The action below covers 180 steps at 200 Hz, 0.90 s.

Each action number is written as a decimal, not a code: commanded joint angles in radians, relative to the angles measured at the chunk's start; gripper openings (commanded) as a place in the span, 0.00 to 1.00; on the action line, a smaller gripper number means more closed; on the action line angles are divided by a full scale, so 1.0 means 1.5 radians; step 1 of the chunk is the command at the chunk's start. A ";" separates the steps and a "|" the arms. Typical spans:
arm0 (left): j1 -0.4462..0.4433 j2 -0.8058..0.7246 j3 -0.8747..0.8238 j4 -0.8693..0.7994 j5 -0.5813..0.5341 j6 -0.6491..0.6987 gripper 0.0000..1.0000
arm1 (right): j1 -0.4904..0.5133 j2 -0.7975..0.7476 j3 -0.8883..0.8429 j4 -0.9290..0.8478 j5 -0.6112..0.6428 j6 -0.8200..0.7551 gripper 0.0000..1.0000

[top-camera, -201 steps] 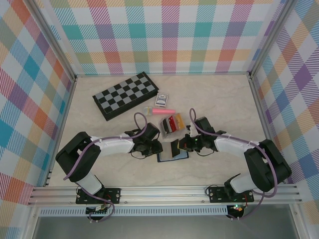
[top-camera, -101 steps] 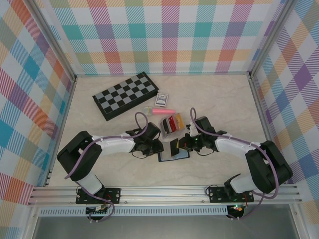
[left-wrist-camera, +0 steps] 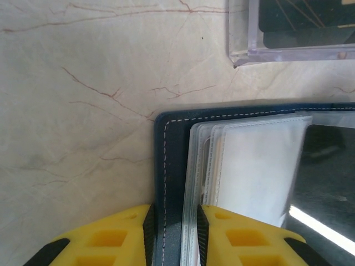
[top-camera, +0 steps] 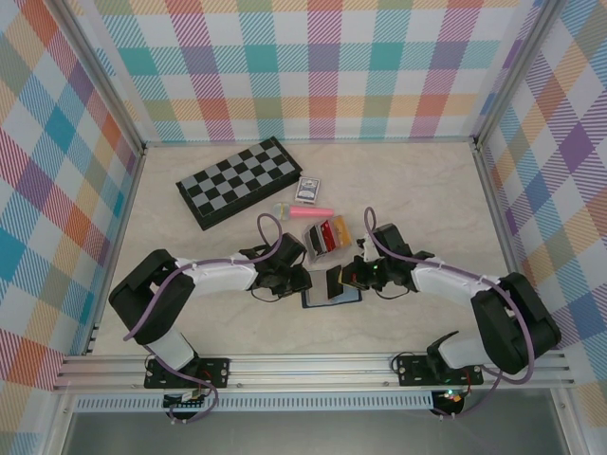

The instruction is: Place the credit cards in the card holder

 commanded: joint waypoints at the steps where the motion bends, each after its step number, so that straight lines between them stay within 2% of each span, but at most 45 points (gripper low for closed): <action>1: -0.014 0.016 -0.004 -0.001 0.001 0.006 0.27 | 0.002 -0.010 -0.011 0.001 -0.002 0.019 0.01; 70: -0.014 0.017 -0.004 0.001 0.002 0.006 0.27 | 0.002 0.016 -0.027 0.021 -0.005 0.027 0.01; 96: -0.014 0.016 -0.004 0.000 0.002 0.006 0.27 | 0.001 -0.019 -0.026 -0.022 0.029 0.009 0.01; 117: -0.014 0.015 -0.007 0.003 0.001 0.004 0.27 | -0.001 -0.029 -0.021 -0.024 0.014 0.009 0.02; 159: -0.015 0.020 -0.003 0.006 0.004 0.004 0.27 | -0.001 0.013 -0.029 0.047 -0.041 0.036 0.02; 180: -0.014 0.020 -0.003 0.007 0.004 0.003 0.27 | 0.000 0.025 -0.028 0.031 -0.015 0.033 0.01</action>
